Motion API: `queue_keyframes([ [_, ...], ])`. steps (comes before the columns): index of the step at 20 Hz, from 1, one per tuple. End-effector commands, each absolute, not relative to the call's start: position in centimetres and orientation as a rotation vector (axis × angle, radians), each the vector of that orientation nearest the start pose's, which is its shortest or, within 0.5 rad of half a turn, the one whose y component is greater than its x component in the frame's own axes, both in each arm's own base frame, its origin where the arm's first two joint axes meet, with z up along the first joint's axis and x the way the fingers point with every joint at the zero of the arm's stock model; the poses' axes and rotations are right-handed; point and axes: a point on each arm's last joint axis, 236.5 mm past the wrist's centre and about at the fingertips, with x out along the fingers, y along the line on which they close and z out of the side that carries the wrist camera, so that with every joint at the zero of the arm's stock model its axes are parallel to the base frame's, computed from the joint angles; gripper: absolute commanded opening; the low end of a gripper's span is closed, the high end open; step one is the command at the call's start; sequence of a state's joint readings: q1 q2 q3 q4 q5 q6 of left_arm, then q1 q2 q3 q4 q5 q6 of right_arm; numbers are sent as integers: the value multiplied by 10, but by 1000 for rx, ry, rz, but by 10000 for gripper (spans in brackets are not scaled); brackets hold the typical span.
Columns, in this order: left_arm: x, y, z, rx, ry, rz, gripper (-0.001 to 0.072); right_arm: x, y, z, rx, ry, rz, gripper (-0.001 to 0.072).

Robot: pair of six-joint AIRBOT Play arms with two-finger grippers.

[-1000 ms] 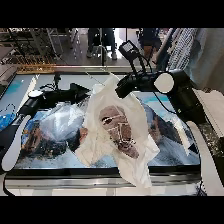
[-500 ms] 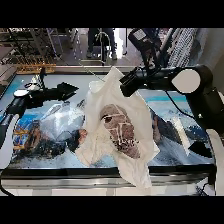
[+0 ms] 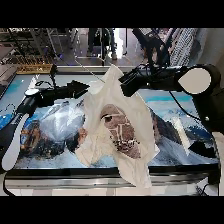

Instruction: Fold the clothes and pants, and hang the long-sleeved shirts on hangers.

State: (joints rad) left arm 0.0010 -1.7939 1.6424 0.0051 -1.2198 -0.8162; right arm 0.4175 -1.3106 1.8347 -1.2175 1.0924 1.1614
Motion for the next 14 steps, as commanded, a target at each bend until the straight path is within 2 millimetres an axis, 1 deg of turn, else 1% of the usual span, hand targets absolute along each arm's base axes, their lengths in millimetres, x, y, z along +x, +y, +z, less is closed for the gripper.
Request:
queue_keyframes([
  [1,527,-222,171,-771,584,-1092,701,401,263,294,-248,488,798,21],
  [3,540,-215,162,-678,581,-1022,696,394,269,293,-226,502,830,21],
  [4,543,-213,158,-632,590,-1000,688,390,273,296,-205,500,851,21],
  [5,543,-215,155,-607,605,-987,622,387,277,298,-188,497,867,21],
  [6,543,-217,154,-592,606,-988,540,384,279,302,-174,492,880,21],
  [7,542,-219,154,-591,607,-991,524,382,280,305,-168,486,886,21],
  [8,541,-222,154,-589,610,-997,458,380,279,307,-169,480,885,21],
  [9,540,-224,154,-588,611,-1000,304,379,278,309,-169,476,885,21],
  [10,541,-224,154,-589,607,-994,174,378,278,312,-168,471,885,21],
  [11,544,-223,154,-590,601,-984,116,376,277,314,-168,466,886,21],
  [12,547,-221,154,-591,594,-972,112,375,277,316,-165,462,888,21],
  [13,549,-220,155,-579,581,-970,49,374,277,317,-165,459,889,21],
  [14,549,-221,156,-555,565,-977,16,373,277,318,-165,457,889,21],
])
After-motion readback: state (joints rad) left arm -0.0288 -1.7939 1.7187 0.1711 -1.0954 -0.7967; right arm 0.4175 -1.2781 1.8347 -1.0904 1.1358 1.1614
